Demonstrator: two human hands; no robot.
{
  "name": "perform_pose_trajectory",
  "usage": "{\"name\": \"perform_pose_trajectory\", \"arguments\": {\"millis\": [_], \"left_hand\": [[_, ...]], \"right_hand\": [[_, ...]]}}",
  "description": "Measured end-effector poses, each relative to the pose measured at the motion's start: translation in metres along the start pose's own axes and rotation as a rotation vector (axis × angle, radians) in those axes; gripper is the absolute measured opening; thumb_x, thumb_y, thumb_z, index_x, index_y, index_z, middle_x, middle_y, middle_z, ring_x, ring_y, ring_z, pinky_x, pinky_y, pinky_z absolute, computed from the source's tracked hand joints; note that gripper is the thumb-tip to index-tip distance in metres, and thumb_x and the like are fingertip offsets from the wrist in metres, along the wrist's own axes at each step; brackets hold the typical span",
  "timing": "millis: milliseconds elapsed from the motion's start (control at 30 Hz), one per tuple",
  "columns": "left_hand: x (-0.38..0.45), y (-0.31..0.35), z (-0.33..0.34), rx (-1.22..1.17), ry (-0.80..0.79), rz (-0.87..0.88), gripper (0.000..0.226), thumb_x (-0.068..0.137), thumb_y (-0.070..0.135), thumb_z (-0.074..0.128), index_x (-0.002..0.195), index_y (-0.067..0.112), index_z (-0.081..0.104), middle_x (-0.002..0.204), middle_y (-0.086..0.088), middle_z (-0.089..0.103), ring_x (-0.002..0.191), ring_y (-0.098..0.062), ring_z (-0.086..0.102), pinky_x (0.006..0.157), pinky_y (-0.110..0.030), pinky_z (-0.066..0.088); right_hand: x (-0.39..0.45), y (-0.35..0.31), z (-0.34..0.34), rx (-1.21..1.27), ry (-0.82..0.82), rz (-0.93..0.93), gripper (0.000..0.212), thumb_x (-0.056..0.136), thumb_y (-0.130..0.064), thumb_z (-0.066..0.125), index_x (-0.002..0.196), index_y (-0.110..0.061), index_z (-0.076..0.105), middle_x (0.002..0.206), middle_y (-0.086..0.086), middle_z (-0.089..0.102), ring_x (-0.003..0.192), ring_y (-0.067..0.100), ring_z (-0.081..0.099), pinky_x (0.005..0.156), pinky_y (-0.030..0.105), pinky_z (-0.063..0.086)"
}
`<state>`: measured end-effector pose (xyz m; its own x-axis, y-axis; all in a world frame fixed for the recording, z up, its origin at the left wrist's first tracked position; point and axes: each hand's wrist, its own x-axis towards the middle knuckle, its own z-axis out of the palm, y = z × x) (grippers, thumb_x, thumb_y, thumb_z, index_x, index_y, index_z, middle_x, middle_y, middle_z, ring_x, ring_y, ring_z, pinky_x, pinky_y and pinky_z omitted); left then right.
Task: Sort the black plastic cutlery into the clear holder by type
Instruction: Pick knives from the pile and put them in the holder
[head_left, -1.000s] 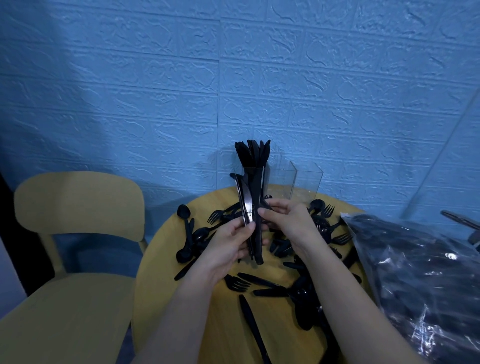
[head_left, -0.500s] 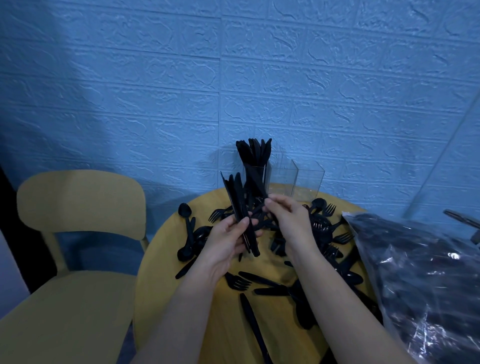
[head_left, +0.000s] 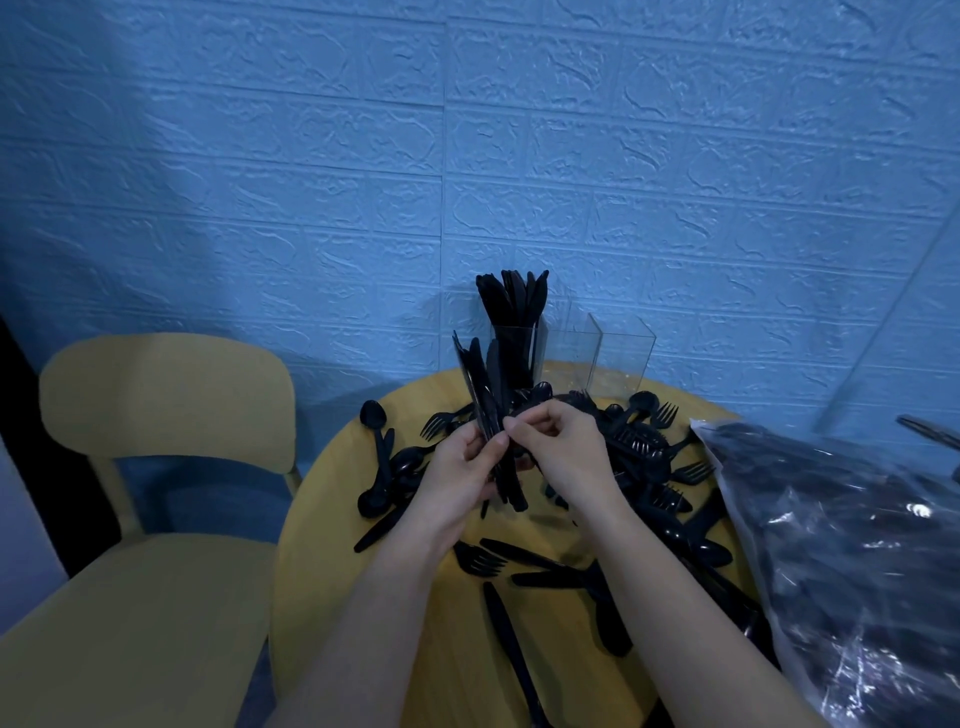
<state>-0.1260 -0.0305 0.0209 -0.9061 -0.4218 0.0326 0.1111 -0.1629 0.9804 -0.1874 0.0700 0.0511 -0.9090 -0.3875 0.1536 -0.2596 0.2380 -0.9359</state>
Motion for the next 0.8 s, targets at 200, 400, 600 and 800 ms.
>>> {"name": "perform_pose_trajectory", "arguments": {"millis": [200, 400, 600, 800], "left_hand": [[0.001, 0.0, -0.001, 0.102, -0.076, 0.018, 0.022, 0.098, 0.016, 0.048, 0.116, 0.02, 0.06, 0.11, -0.006, 0.069, 0.1, -0.021, 0.067, 0.082, -0.038, 0.057], [-0.001, 0.002, 0.006, 0.133, -0.154, 0.025, 0.022, 0.101, 0.013, 0.04, 0.116, 0.016, 0.056, 0.096, -0.005, 0.068, 0.085, -0.017, 0.068, 0.066, -0.024, 0.054], [0.011, 0.021, 0.025, 0.181, -0.227, 0.049, 0.023, 0.103, 0.012, 0.033, 0.109, 0.014, 0.056, 0.08, -0.002, 0.061, 0.067, -0.007, 0.058, 0.064, -0.022, 0.049], [0.04, 0.035, 0.038, 0.498, -0.187, 0.158, 0.019, 0.103, 0.015, 0.03, 0.108, 0.018, 0.048, 0.083, 0.001, 0.053, 0.072, -0.009, 0.048, 0.066, -0.023, 0.042]], "right_hand": [[0.004, -0.004, -0.007, -0.109, -0.048, -0.081, 0.012, 0.084, -0.022, 0.071, 0.075, -0.021, 0.063, 0.072, -0.007, 0.06, 0.064, 0.004, 0.055, 0.059, 0.014, 0.045], [0.003, -0.015, -0.021, -0.1, -0.193, -0.011, 0.015, 0.085, -0.025, 0.07, 0.08, -0.013, 0.063, 0.058, 0.0, 0.059, 0.041, 0.002, 0.051, 0.047, 0.022, 0.049], [0.015, -0.036, -0.045, -0.216, -0.133, -0.003, 0.034, 0.08, -0.028, 0.075, 0.094, -0.009, 0.051, 0.054, 0.001, 0.062, 0.035, 0.003, 0.053, 0.04, 0.014, 0.04], [0.046, -0.047, -0.053, -0.155, -0.145, 0.055, 0.028, 0.085, -0.033, 0.07, 0.099, -0.012, 0.058, 0.058, 0.004, 0.065, 0.048, 0.015, 0.059, 0.058, 0.03, 0.052]]}}
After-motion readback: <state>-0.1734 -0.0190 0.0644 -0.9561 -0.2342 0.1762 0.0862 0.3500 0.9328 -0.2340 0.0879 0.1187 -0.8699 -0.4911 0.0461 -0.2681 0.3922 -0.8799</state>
